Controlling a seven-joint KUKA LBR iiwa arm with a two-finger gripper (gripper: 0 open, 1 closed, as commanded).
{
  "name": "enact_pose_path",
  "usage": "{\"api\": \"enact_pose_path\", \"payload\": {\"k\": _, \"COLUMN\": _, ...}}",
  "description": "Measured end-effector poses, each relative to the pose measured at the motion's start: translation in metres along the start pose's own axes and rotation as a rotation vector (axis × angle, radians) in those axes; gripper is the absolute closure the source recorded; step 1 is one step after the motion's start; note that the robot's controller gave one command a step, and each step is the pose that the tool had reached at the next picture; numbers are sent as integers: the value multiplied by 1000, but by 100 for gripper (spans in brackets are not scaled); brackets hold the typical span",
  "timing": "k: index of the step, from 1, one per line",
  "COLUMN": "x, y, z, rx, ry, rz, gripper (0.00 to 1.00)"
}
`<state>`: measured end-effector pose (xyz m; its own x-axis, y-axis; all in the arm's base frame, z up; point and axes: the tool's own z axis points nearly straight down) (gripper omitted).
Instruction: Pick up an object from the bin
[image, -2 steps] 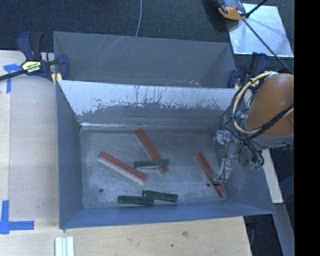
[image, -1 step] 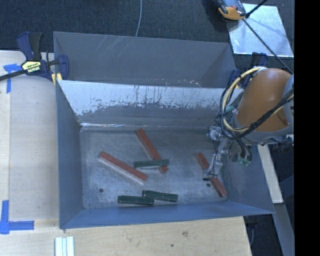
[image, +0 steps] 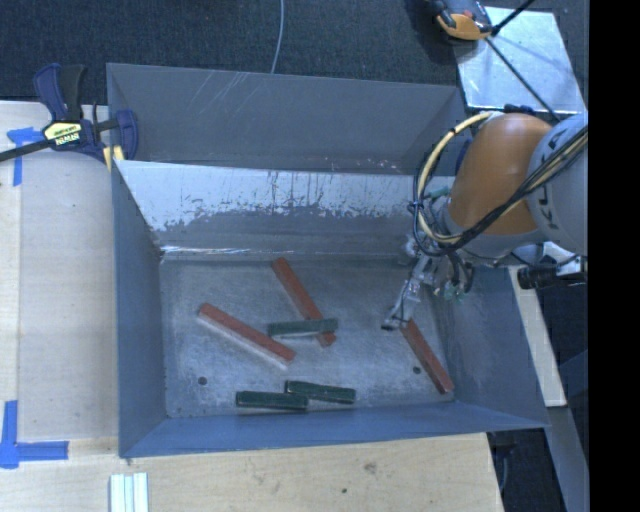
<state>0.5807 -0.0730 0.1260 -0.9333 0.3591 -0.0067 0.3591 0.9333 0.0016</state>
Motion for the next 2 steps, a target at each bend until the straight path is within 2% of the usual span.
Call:
{"api": "enact_pose_path", "payload": {"k": 1, "x": 7, "y": -14, "z": 34, "rx": 0, "ry": 0, "rz": 38, "gripper": 0}}
{"api": "enact_pose_path", "payload": {"k": 2, "x": 25, "y": -26, "z": 48, "rx": 2, "ry": 6, "rz": -74, "gripper": 0}}
